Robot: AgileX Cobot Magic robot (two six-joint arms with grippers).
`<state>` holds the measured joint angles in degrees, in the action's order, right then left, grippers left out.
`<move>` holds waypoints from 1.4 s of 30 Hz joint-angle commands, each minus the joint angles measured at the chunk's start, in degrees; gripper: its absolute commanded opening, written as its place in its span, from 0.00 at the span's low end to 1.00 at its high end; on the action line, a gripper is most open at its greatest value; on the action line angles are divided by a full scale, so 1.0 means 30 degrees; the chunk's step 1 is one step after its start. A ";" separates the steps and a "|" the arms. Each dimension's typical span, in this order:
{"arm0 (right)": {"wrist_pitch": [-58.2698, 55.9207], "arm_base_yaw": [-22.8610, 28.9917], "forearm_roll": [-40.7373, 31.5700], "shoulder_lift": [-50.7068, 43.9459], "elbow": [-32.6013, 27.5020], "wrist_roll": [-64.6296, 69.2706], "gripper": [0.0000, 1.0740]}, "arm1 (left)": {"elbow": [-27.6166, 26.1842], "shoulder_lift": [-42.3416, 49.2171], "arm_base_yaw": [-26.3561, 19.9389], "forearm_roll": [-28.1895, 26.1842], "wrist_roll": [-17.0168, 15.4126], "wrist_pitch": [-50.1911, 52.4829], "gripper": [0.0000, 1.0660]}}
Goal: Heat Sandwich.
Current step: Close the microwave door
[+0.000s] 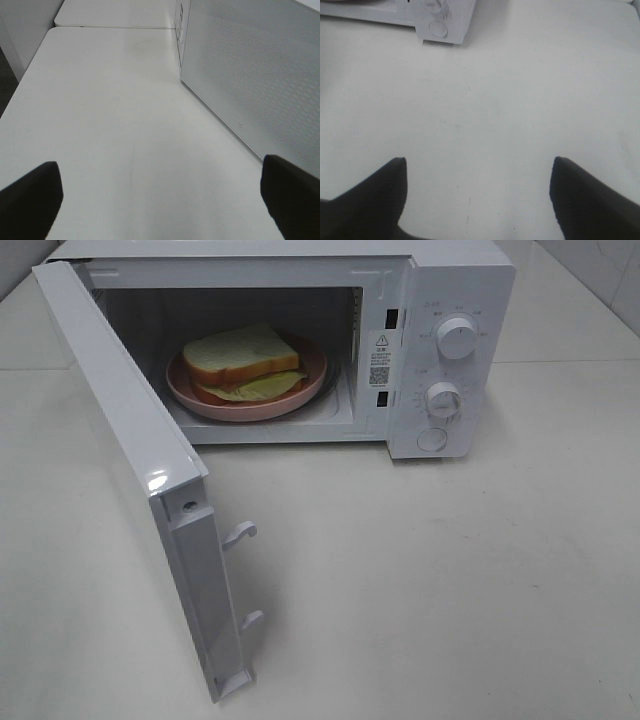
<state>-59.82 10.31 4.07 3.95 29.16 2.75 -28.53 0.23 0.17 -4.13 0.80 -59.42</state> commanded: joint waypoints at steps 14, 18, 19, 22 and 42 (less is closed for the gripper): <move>0.0095 -0.1891 0.0057 -0.1872 -0.0095 -0.0210 0.71 | 0.0057 0.0458 0.0000 0.0019 0.0000 0.0057 0.95; 0.0095 -0.1891 0.0057 -0.1872 -0.0095 -0.0210 0.71 | 0.0057 0.0458 0.0000 0.0019 0.0000 0.0057 0.95; 0.0095 -0.1891 0.0057 -0.1872 -0.0095 -0.0210 0.71 | 0.0057 0.0458 0.0000 0.0019 0.0000 0.0057 0.95; 0.0095 -0.1891 0.0057 -0.1872 -0.0095 -0.0210 0.71 | 0.0057 0.0458 0.0000 0.0019 0.0000 0.0057 0.95; 0.0095 -0.1891 0.0057 -0.1872 -0.0095 -0.0210 0.71 | 0.0057 0.0458 0.0000 0.0019 0.0000 0.0057 0.95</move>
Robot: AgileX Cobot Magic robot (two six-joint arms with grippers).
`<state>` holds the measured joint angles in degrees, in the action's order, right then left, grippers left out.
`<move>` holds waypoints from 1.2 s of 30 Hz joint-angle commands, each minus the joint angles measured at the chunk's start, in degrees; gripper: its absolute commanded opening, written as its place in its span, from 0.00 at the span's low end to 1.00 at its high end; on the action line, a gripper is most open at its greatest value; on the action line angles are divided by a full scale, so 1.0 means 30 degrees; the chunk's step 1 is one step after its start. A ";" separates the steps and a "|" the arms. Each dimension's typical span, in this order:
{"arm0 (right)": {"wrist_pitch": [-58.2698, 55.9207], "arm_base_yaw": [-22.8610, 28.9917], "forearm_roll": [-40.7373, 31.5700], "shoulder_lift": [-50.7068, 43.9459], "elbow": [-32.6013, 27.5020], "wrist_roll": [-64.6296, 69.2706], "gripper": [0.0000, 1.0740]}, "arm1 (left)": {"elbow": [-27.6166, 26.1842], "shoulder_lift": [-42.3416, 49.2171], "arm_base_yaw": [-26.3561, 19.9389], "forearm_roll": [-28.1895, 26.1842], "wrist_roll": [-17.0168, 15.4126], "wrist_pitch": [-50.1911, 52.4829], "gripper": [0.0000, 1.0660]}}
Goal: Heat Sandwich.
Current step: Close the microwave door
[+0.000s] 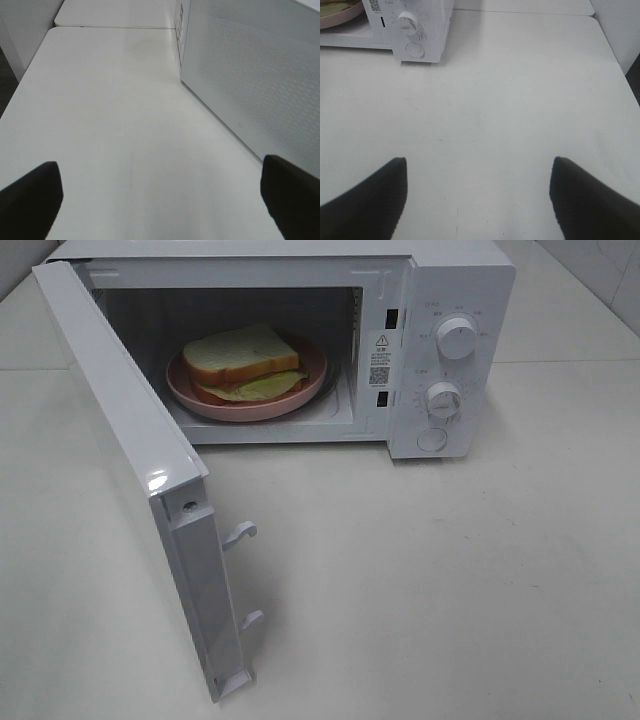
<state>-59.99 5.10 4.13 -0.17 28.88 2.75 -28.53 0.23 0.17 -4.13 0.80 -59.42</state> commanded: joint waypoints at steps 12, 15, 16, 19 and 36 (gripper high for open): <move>0.0153 -0.0153 0.0038 -0.0497 0.0000 -0.0210 0.71 | -0.0019 0.0420 0.0000 -0.0019 -0.0019 0.0172 0.95; 0.0153 -0.0153 0.0038 -0.0497 0.0000 -0.0210 0.71 | -0.0688 -0.0115 0.0000 -0.0172 -0.0019 0.0420 0.95; 0.0153 -0.0153 0.0038 -0.0497 0.0000 -0.0210 0.71 | -0.0688 -0.0115 0.0000 -0.0172 -0.0019 0.0420 0.95; 0.0153 -0.0153 0.0038 -0.0497 0.0000 -0.0210 0.71 | -0.0974 -0.1375 0.0000 -0.0038 -0.0019 0.0649 0.95; 0.0153 -0.0153 0.0038 -0.0497 0.0000 -0.0210 0.71 | -0.0936 -0.7601 0.0000 0.0286 -0.0019 0.4832 0.24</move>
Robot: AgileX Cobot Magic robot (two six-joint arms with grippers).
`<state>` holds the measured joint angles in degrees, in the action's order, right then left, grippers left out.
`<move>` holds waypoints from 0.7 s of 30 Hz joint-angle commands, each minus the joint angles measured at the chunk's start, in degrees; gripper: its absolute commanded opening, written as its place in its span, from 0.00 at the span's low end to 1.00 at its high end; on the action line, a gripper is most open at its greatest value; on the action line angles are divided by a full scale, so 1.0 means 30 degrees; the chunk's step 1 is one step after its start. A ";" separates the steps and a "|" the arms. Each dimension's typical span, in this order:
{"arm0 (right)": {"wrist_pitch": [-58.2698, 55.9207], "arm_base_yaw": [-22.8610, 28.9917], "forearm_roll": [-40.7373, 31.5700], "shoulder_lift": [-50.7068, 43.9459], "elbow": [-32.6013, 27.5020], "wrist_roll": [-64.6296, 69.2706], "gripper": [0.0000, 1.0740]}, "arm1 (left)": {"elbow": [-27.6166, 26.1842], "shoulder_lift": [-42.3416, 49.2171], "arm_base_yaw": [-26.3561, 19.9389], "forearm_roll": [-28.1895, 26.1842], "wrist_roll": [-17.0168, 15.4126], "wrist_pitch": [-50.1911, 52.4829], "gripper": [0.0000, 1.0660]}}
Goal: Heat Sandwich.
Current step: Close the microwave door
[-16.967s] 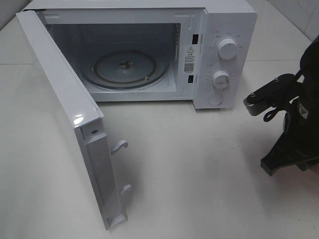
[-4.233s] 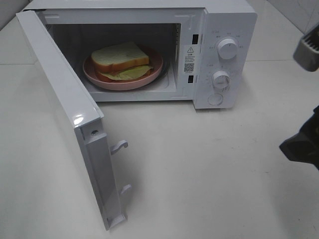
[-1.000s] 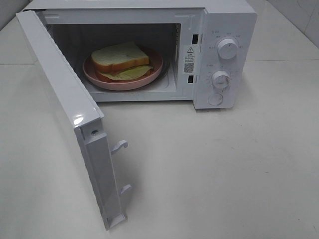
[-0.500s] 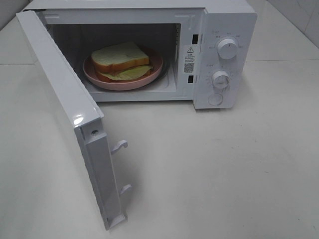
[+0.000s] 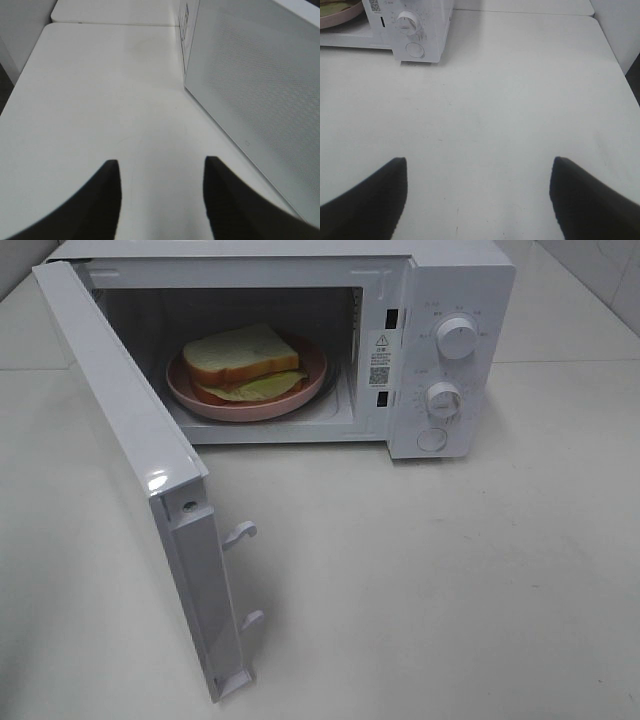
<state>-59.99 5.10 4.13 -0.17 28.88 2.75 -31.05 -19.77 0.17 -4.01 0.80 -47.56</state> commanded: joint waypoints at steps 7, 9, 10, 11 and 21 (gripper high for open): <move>0.0153 -0.0153 0.0038 -0.0497 0.0000 -0.0210 0.71 | 0.1853 -0.3342 0.0000 0.1337 0.0019 0.5424 0.00; 0.0153 -0.0153 0.0038 -0.0497 0.0000 -0.0210 0.71 | 0.2674 -0.3782 0.0000 0.1337 0.0019 0.7410 0.00; 0.0153 -0.0153 0.0038 -0.0497 0.0000 -0.0210 0.71 | 0.3476 -0.4087 0.0000 0.1337 0.0019 0.9282 0.00; 0.0153 -0.0153 0.0038 -0.0497 0.0000 -0.0210 0.71 | 0.3476 -0.4087 0.0000 0.1337 0.0019 0.9282 0.00; 0.0153 -0.0153 0.0038 -0.0497 0.0000 -0.0210 0.71 | 0.6818 -0.6131 0.0000 0.1337 0.0038 1.8487 0.00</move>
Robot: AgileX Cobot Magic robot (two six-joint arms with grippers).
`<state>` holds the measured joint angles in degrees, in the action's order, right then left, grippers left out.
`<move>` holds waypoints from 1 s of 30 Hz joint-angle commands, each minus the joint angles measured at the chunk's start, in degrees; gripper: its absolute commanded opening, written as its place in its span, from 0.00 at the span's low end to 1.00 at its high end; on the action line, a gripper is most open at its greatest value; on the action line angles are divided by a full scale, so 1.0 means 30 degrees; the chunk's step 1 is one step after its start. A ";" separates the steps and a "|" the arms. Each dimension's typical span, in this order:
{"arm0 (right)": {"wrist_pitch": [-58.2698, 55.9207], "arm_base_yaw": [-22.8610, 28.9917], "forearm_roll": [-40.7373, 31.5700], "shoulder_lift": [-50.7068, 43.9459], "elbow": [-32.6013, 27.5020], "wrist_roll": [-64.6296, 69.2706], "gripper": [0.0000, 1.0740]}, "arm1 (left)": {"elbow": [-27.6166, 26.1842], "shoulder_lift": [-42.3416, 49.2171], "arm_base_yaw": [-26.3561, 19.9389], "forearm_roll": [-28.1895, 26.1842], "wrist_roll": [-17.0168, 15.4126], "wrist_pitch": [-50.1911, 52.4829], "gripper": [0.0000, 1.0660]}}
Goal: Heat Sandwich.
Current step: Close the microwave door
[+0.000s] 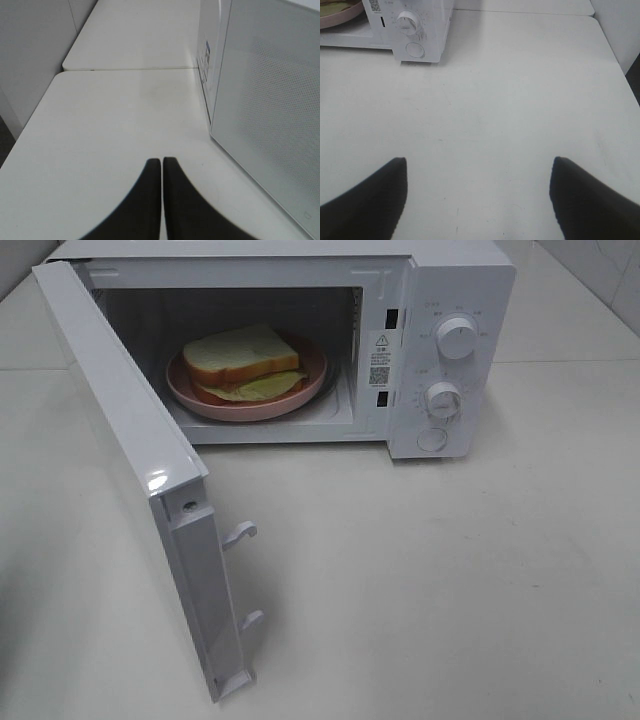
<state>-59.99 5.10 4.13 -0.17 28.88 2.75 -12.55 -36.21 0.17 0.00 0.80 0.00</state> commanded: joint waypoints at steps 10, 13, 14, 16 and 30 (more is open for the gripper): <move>0.0153 -0.0153 0.0038 -0.0497 0.0000 -0.0210 0.71 | 0.1165 -0.5309 0.0000 0.0879 -0.0115 0.9053 0.00; 0.0153 -0.0153 0.0038 -0.0497 0.0000 -0.0210 0.71 | 0.1012 -0.7257 0.0000 0.1050 -0.0840 1.0485 0.00; 0.0153 -0.0153 0.0038 -0.0497 0.0000 -0.0210 0.71 | 0.0859 -0.7697 0.0000 0.1356 -0.1089 1.0753 0.00; 0.0153 -0.0153 0.0038 -0.0497 0.0000 -0.0210 0.71 | 0.0745 -0.8060 0.0000 0.1719 -0.1184 1.1096 0.00; 0.0153 -0.0153 0.0038 -0.0497 0.0000 -0.0210 0.71 | -0.0172 -1.3465 0.0076 0.8002 -0.4374 1.7112 0.00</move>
<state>-59.99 5.10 4.13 -0.17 28.88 2.75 -12.55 -74.71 0.17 21.72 -10.49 46.75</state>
